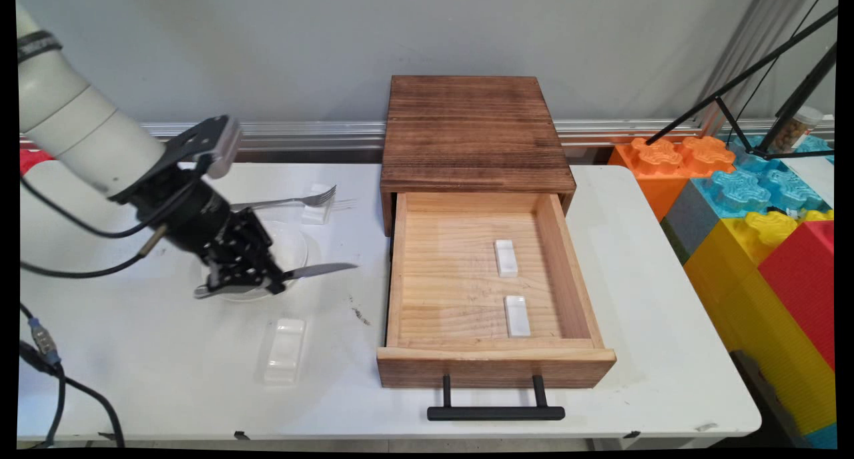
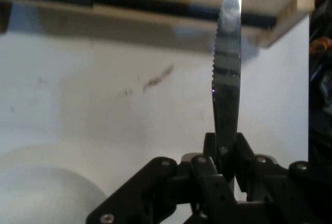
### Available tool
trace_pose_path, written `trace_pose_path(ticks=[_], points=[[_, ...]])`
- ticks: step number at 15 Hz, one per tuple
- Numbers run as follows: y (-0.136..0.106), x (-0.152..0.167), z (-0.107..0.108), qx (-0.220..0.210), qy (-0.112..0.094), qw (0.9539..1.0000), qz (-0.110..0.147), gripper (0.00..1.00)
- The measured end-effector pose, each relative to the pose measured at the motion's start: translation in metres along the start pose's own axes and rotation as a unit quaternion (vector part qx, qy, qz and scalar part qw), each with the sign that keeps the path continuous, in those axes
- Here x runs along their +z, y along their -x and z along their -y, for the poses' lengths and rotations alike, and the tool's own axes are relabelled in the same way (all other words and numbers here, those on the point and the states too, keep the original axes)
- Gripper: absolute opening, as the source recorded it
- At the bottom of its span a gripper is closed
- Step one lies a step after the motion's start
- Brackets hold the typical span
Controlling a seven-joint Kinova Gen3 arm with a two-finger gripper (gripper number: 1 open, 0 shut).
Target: Place the picked object into the drawer
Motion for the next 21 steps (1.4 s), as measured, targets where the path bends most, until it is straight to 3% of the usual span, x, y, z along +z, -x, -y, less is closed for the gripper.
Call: trace_pose_path(ticks=[10, 15, 21], points=[[-0.11, 0.025, -0.017, 0.02, -0.007, 0.9991, -0.037, 0.0], [-0.161, 0.058, -0.026, 0.04, -0.009, 0.9981, -0.047, 0.0], [-0.204, 0.1, -0.03, 0.063, -0.011, 0.9964, -0.056, 0.0]])
